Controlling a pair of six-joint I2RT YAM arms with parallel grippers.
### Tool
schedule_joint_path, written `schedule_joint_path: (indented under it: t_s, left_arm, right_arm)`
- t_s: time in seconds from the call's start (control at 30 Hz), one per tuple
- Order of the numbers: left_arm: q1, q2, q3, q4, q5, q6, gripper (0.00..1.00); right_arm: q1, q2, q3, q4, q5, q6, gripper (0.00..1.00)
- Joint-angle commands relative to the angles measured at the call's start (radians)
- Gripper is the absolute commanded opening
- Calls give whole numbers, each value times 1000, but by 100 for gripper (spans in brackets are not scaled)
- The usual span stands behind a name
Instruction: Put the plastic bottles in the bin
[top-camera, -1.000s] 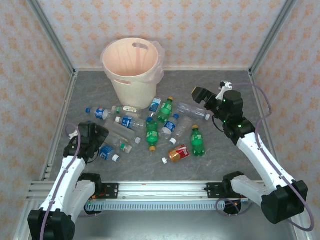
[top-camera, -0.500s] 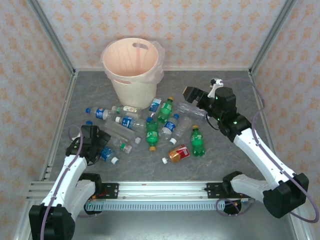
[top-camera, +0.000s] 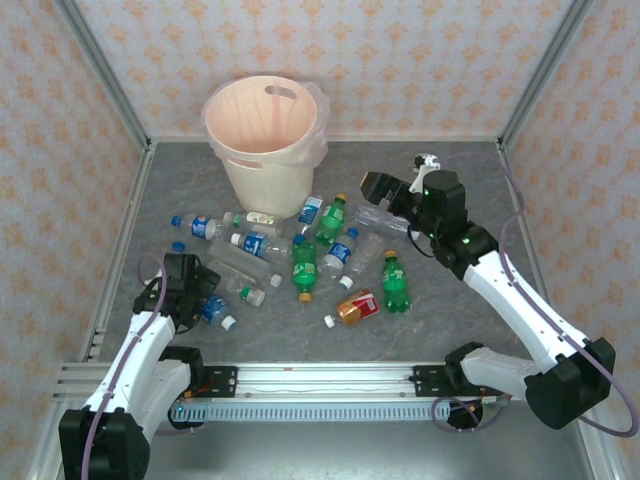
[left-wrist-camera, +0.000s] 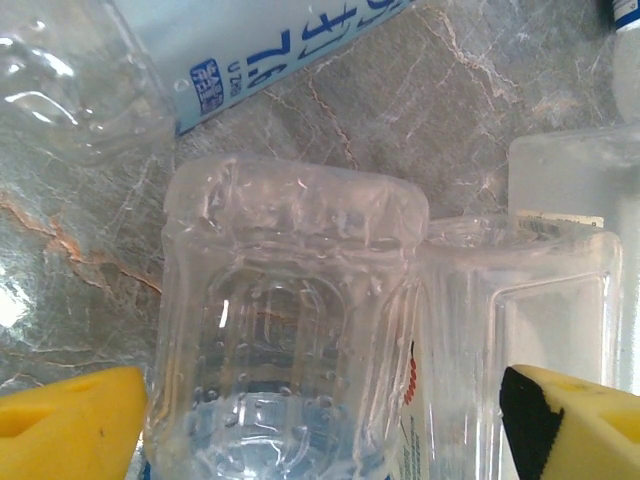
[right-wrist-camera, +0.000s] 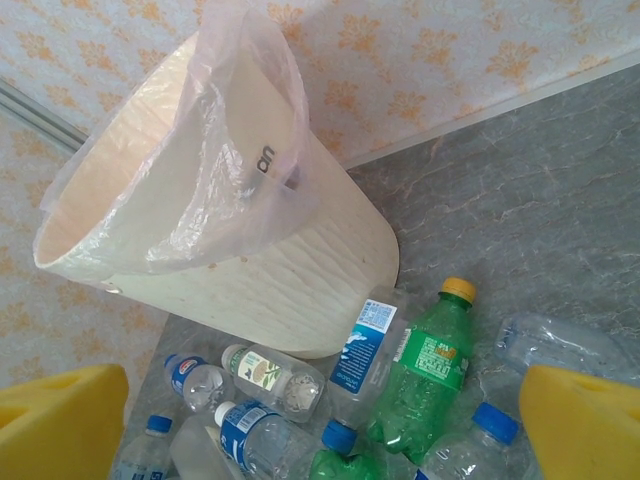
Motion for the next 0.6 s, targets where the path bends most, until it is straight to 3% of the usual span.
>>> schedule_joint_path:
  t_s: [0.0,0.57]
  left_arm:
    - [5,-20,-12,-53,-33,-31,88]
    - [4,-77,38,-134,-44,-41,90]
  right_arm:
    - [13,8,39,-5,19,-18,100]
    - [37,48,59,-13,38,-6,100]
